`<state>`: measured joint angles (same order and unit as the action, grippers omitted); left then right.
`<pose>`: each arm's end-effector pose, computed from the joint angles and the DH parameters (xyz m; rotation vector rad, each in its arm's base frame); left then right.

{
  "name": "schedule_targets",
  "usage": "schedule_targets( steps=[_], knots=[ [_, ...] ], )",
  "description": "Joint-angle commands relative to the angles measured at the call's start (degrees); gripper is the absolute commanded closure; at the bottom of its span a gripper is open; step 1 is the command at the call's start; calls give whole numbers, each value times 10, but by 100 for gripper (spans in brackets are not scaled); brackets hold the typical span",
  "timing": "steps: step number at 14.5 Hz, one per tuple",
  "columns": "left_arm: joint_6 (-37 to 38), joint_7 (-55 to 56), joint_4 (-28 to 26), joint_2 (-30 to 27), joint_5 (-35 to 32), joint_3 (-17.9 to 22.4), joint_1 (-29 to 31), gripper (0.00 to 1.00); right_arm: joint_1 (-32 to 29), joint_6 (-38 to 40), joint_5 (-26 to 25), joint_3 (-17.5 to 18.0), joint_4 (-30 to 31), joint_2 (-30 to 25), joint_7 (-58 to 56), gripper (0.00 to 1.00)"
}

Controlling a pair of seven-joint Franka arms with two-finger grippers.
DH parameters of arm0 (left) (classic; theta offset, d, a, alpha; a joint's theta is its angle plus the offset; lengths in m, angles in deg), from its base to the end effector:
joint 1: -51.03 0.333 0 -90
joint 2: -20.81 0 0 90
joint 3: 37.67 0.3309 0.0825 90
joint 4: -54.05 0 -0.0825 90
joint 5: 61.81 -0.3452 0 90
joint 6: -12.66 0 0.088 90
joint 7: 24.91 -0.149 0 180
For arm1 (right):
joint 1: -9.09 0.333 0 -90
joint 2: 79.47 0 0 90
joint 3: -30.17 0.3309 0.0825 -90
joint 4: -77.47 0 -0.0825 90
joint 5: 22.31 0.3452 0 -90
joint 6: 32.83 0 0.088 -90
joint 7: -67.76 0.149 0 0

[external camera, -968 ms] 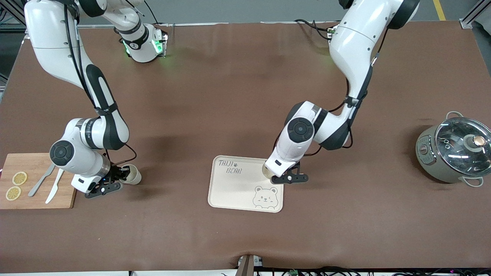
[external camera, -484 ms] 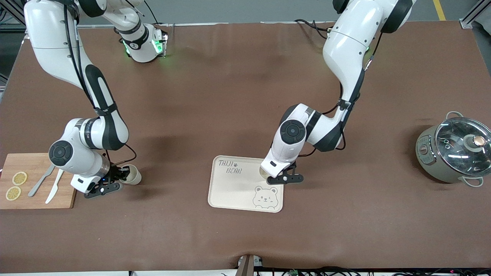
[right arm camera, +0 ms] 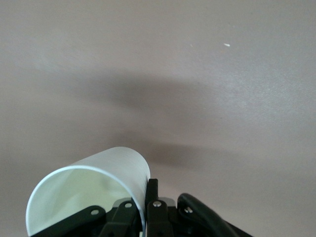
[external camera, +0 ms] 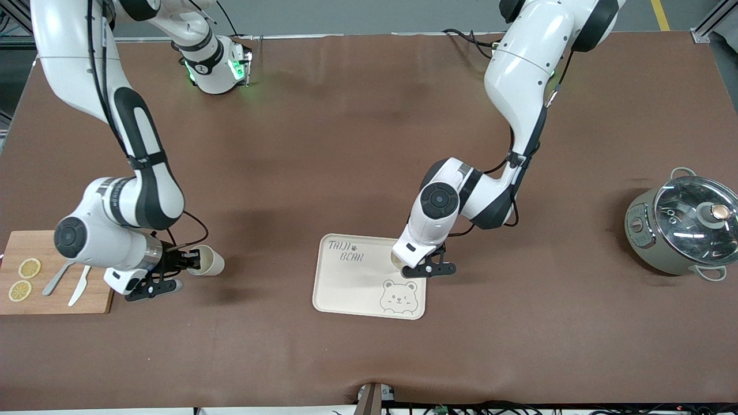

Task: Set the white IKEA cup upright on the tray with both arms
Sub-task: 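Open the left gripper while the right gripper carries its cup toward the tray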

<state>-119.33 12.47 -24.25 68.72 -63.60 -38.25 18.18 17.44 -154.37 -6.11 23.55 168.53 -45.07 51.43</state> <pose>0.6116 -0.3999 0.2169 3.0926 0.0819 0.1425 0.6619 0.0522 0.2750 -2.9527 -0.2624 0.0583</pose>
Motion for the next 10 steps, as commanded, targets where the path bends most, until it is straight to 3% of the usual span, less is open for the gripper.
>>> schedule_targets(
  steps=[1, 2, 3, 4, 10],
  knots=[
    [9, 9, 15, 6, -3, 7, -6, 93, 23, 58, 16, 2, -45, -12, 95, 100],
    [9, 9, 14, 6, -3, 7, -6, 44, 39, 60, 16, 2, -54, -13, 137, 100],
    [9, 9, 14, 6, -8, 8, -7, 11, 60, 59, 15, 2, -61, -14, 187, 100],
    [9, 10, 13, 5, -29, 10, -13, 0, 84, 59, 11, 1, -69, -14, 239, 100],
    [38, 43, 16, -16, -45, 8, -13, 0, 185, 48, -1, -1, -130, 15, 493, 100]
  ],
)
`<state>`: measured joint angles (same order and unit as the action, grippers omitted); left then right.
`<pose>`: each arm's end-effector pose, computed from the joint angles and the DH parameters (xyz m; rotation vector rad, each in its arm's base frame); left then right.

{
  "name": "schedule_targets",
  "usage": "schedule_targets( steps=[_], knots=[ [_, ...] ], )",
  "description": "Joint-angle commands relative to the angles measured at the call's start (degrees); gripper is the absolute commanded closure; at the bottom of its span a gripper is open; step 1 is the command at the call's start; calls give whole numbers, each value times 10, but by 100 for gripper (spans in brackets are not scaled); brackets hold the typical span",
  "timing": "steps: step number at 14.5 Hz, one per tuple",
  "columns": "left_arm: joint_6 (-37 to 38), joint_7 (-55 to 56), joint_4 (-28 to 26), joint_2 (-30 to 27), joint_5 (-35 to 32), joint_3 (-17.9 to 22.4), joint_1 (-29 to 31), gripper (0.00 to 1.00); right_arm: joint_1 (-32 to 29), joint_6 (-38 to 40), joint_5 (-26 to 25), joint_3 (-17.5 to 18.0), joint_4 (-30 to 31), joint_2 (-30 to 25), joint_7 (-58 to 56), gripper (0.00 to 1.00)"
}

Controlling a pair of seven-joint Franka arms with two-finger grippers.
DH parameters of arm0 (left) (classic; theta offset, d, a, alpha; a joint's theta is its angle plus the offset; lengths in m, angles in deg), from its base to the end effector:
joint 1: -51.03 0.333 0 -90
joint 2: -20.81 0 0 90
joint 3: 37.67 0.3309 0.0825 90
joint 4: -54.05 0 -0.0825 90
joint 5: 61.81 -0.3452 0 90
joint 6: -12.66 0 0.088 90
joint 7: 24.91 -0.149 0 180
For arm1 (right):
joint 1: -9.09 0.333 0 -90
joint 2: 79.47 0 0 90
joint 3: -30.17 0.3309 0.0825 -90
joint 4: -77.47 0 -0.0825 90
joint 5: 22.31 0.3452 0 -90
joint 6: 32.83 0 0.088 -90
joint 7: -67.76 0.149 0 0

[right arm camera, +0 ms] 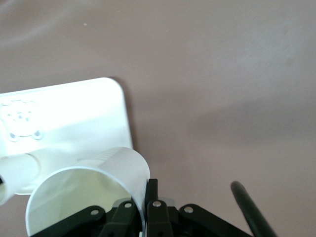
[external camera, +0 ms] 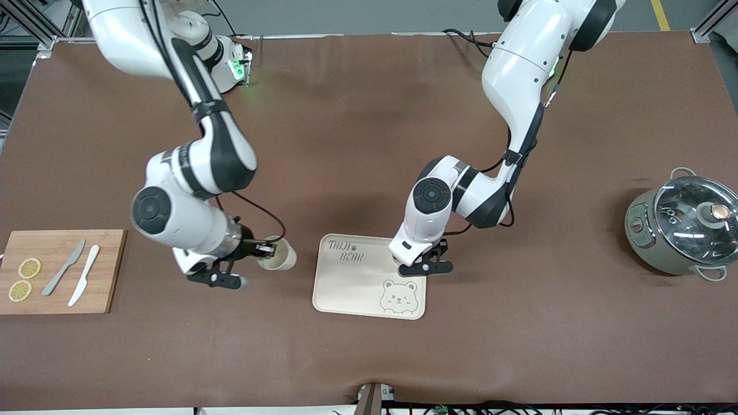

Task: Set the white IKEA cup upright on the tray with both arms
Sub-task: 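Open the left gripper while the right gripper carries its cup toward the tray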

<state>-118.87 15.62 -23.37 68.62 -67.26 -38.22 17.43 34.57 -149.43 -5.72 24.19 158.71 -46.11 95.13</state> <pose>0.6112 -0.4066 0.2241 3.1210 0.0870 0.2009 0.6402 0.2690 0.3532 -2.9161 0.3579 0.0672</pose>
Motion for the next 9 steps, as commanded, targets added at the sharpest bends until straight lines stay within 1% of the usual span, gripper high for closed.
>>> schedule_targets(
  steps=[1, 3, 5, 7, 9],
  knots=[
    [63, 11, 9, -19, -9, 8, -4, 0, 26, -4, -8, -7, -42, 36, 85, 100],
    [93, 9, 10, -39, -8, 6, -2, 0, 49, -37, -18, -7, -46, 51, 139, 100],
    [135, 3, 10, -57, -8, 4, 5, 0, 75, -77, -50, -8, -45, 71, 212, 100],
    [166, -19, 10, -87, -6, 3, 17, 0, 94, -111, -95, -6, -45, 91, 289, 100],
    [201, -63, 10, -118, 3, 3, 37, 0, 106, -129, -108, -6, -45, 106, 319, 100]
  ],
)
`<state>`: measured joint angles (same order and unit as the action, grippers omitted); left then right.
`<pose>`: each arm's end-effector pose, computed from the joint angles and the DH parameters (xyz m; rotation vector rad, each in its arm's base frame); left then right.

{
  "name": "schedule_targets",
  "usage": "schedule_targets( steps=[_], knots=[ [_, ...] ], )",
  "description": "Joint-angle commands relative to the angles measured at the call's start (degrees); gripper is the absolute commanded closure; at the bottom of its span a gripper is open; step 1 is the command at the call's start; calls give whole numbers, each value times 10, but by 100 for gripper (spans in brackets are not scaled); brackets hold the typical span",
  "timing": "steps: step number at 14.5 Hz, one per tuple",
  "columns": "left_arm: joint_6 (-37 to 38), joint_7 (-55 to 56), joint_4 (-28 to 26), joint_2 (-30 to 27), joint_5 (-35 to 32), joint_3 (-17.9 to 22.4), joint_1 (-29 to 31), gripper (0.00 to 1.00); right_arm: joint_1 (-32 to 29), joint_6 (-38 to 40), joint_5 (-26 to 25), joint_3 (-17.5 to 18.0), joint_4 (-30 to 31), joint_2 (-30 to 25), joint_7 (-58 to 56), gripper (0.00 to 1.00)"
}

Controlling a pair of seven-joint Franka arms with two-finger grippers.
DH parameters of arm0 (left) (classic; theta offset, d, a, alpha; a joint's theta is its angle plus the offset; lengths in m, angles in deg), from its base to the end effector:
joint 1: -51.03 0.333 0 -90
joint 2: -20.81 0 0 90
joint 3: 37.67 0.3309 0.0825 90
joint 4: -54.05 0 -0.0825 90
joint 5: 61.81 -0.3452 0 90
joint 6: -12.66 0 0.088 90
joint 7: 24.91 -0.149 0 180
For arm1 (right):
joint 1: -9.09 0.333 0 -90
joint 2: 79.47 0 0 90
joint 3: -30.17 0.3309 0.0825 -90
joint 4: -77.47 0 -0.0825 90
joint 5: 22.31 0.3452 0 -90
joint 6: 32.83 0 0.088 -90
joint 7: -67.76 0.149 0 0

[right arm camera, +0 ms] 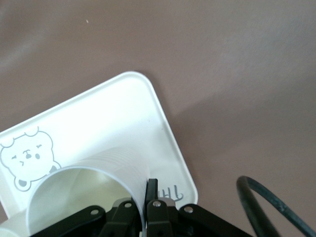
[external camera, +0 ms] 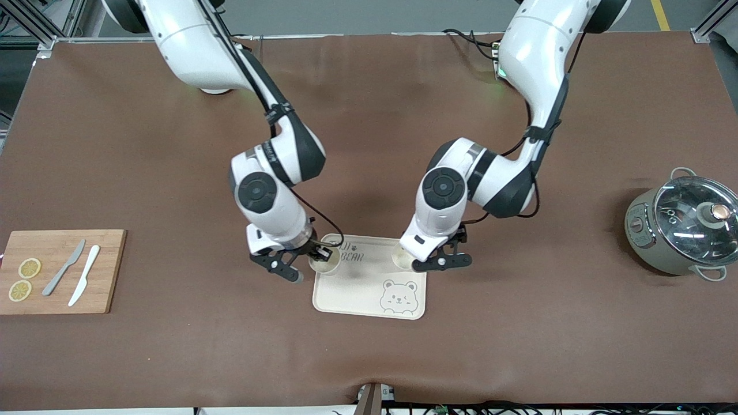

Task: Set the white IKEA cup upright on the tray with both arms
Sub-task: 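Open the left gripper while the right gripper carries its cup toward the tray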

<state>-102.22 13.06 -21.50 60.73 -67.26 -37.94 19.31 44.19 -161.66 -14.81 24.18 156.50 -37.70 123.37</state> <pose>0.6070 -0.3673 0.3103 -3.0655 -0.0996 -0.0601 0.6250 0.3754 0.2857 -2.9163 0.7537 -0.1204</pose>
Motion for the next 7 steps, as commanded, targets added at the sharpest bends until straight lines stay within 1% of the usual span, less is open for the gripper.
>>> schedule_targets(
  steps=[1, 4, 7],
  knots=[
    [48, -68, -9, -50, 9, 0, 34, 0, 12, -17, -17, -7, -23, 26, 48, 100],
    [77, -170, -9, -84, 34, 0, 92, 0, 28, -56, -25, -8, -22, 45, 84, 100],
    [92, -240, -10, -105, 34, 4, 133, 0, 30, -75, -42, -8, -21, 54, 116, 100]
  ],
)
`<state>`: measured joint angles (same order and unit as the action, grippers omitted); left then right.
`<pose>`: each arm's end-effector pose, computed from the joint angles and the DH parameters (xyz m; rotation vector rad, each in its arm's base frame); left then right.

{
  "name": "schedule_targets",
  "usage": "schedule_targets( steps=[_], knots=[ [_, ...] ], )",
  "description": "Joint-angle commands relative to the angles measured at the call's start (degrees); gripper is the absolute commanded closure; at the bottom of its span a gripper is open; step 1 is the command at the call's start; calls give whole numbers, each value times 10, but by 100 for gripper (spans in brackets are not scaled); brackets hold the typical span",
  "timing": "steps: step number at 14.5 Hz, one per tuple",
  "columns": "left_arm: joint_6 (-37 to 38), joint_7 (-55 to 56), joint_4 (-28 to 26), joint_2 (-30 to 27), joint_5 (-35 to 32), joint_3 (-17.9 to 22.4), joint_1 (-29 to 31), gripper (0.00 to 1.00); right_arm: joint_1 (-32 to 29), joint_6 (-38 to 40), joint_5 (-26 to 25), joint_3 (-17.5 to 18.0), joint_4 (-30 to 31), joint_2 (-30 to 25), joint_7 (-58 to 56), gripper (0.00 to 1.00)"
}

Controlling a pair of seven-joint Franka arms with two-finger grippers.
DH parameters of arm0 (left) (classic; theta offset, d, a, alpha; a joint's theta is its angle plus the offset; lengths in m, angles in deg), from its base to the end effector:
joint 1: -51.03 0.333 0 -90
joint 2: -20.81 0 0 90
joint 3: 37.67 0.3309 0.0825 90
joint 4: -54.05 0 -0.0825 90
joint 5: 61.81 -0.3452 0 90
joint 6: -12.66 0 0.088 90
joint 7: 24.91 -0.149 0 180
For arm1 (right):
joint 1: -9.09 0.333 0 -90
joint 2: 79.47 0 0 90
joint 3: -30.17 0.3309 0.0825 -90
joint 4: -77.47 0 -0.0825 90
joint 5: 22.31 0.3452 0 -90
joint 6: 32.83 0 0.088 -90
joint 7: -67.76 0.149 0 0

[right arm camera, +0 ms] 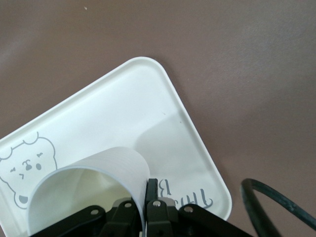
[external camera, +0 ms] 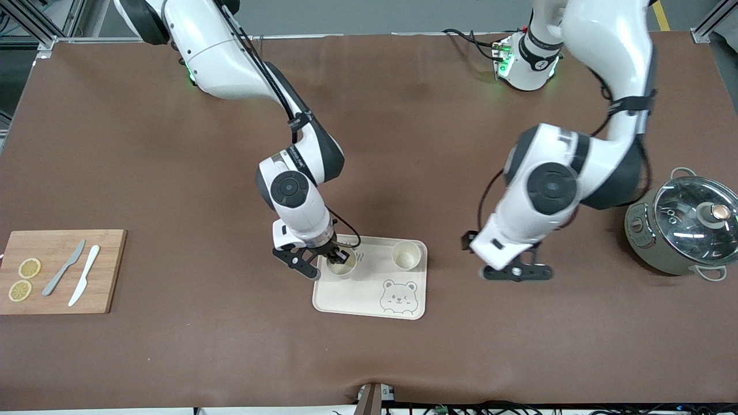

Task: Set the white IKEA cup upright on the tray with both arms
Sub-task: 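Lower the cup onto the tray with the right gripper while the left gripper withdraws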

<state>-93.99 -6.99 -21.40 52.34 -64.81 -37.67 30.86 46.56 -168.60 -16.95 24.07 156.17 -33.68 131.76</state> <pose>0.6449 -0.2303 0.4006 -3.0911 0.0841 -0.0169 0.6220 0.4042 0.2504 -2.8571 0.8685 -0.2045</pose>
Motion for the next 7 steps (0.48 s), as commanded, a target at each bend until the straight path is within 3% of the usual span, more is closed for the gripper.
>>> schedule_targets(
  steps=[1, 7],
  knots=[
    [10, -59, -11, -26, 11, 0, 35, 0, 10, -13, -23, -7, -18, 18, 41, 100],
    [57, -187, -11, -78, 10, 1, 121, 0, 15, -31, -52, -8, -16, 36, 61, 100]
  ],
)
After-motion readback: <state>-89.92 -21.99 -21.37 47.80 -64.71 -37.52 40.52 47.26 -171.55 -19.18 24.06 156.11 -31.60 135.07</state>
